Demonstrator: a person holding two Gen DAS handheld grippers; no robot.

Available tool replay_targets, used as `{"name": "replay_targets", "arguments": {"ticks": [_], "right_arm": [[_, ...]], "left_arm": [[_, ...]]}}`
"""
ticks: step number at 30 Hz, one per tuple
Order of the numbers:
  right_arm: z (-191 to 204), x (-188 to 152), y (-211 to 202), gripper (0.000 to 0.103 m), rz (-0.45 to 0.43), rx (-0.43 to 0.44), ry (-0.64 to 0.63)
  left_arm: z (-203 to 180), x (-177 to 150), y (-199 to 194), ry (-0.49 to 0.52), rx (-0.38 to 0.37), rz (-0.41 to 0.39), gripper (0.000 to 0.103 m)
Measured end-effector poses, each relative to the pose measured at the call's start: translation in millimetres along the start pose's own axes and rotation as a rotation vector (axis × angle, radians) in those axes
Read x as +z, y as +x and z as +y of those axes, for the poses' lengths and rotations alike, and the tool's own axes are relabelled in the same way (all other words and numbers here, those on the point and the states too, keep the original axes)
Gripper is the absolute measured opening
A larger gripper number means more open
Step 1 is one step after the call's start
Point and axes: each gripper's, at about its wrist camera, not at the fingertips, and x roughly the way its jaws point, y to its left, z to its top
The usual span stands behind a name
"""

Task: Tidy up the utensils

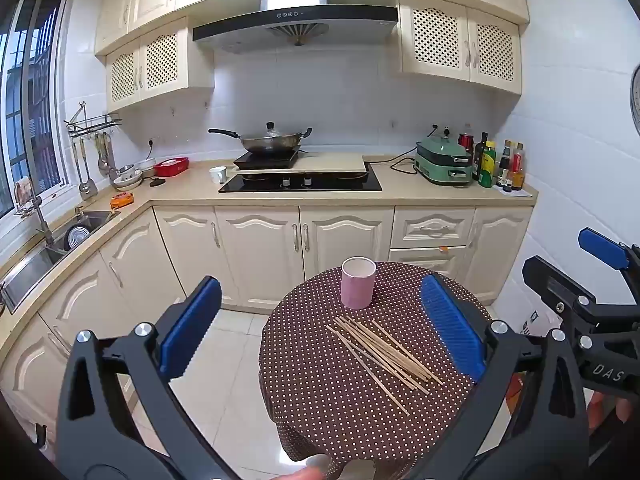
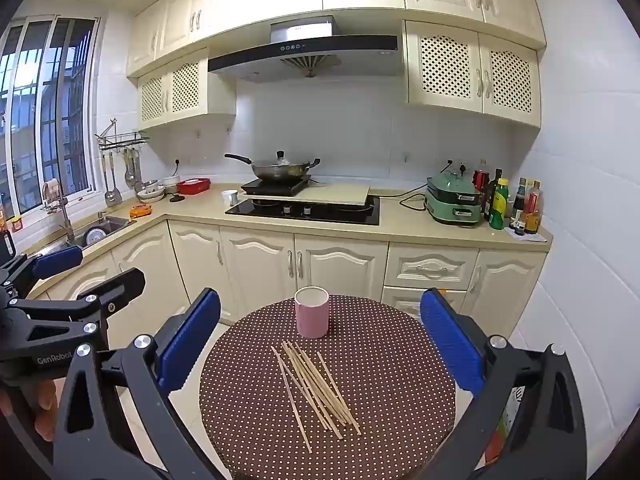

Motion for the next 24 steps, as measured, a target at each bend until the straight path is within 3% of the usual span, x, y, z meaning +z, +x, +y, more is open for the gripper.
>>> {"name": "replay_targets", "arguments": {"ticks": [13, 16, 24], "right_arm": [[-4, 1, 0, 0.096, 0.008, -0.010, 0.000], [0, 3, 1, 0.096, 0.008, -0.013, -0.001], [1, 2, 1, 0.096, 0.008, -0.012, 0.001]], "left_arm": [[-2, 1, 1, 0.002, -0.002, -0.004, 0.098], [-22, -1, 7, 0.006, -0.002, -0.003, 0.098], [-14, -4, 3, -0.003, -0.006, -0.003, 0.098]]}}
